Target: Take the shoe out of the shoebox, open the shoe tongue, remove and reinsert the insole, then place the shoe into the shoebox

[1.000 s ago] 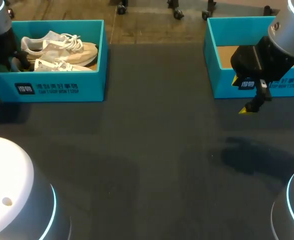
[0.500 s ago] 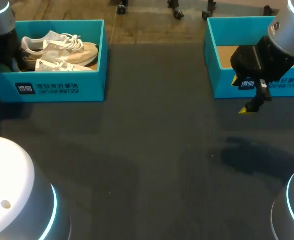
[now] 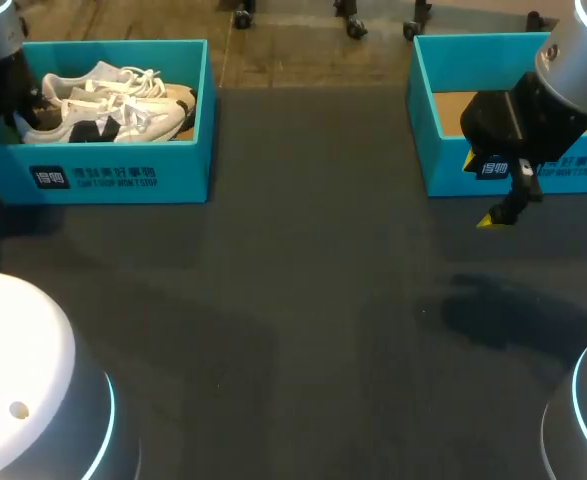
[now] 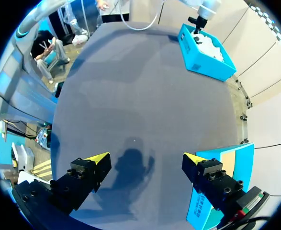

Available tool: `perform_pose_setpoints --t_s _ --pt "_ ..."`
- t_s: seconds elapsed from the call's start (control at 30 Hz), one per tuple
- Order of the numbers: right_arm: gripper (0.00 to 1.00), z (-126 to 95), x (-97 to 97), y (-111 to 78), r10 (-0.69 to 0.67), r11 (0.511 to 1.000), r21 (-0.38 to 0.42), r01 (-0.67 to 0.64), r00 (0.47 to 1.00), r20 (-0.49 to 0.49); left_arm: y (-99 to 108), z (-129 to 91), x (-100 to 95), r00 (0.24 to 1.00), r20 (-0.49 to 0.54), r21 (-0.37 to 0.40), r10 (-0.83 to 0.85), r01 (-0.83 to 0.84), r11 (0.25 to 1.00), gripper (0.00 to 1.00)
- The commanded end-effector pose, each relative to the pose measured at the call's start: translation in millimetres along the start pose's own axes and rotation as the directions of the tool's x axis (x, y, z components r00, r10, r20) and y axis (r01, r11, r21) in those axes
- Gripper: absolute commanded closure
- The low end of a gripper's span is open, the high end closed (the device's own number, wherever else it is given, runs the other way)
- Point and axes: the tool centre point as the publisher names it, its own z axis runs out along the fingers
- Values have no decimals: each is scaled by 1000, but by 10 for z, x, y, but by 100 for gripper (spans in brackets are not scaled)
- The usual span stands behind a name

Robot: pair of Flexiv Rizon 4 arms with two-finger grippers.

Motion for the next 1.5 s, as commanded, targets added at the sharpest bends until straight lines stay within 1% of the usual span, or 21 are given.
perform_pose_setpoints --t_s 0.03,0.13,0.17,0.23,0.27,0.33,0.47,0.67,0.8,0.87,0.9,0.97,1.07,1.13,1.17,1.23,1.33,1.5 --pt "0 10 -2 3 1 1000 1 -1 1000 0 -13 -279 10 1000 -14 14 3 -3 1000 100" --pt "0 10 -2 3 1 1000 1 -1 1000 0 11 -445 31 1000 -26 41 -17 18 999 100" --pt "0 10 -2 3 1 1000 1 -1 1000 0 21 -505 39 1000 -13 53 -20 21 998 100" --pt "0 10 -2 3 1 1000 1 -1 1000 0 27 -579 43 999 -28 54 -20 22 998 100" --pt "0 10 -2 3 1 1000 1 -1 1000 0 34 -670 50 999 -28 68 -24 26 997 100" --pt "0 10 -2 3 1 1000 1 -1 1000 0 40 -771 55 999 -44 73 -30 33 997 100" --pt "0 10 -2 3 1 1000 1 -1 1000 0 46 -941 63 997 -60 71 -49 53 996 100" --pt "0 10 -2 3 1 1000 1 -1 1000 0 32 -1181 56 997 -78 70 -25 31 997 100" --pt "0 10 -2 3 1 1000 1 -1 1000 0 22 -1403 61 997 -80 69 -9 15 998 100" --pt "0 10 -2 3 1 1000 1 -1 1000 0 23 -1484 64 996 -88 41 -11 15 999 100" --pt "0 10 -2 3 1 1000 1 -1 1000 0 32 -1553 75 997 -75 55 -15 19 998 100" --pt "0 10 -2 3 1 1000 1 -1 1000 0 44 -1625 86 996 -82 52 -22 26 998 100" --pt "0 10 -2 3 1 1000 1 -1 1000 0 67 -1755 115 997 -74 87 -25 31 996 100" --pt "0 10 -2 3 1 1000 1 -1 1000 0 73 -1858 128 996 -80 85 -28 35 996 100" --pt "0 10 -2 3 1 1000 1 -1 1000 0 73 -1858 128 996 -80 85 -28 35 996 100" --pt "0 10 -2 3 1 1000 1 -1 1000 0 89 -1976 153 996 -83 90 -24 31 995 100" --pt "0 10 -2 3 1 1000 1 -1 1000 0 109 -2093 180 996 -89 86 -26 34 996 100" --pt "0 10 -2 3 1 1000 1 -1 1000 0 109 -2093 180 996 -89 86 -26 34 996 100"
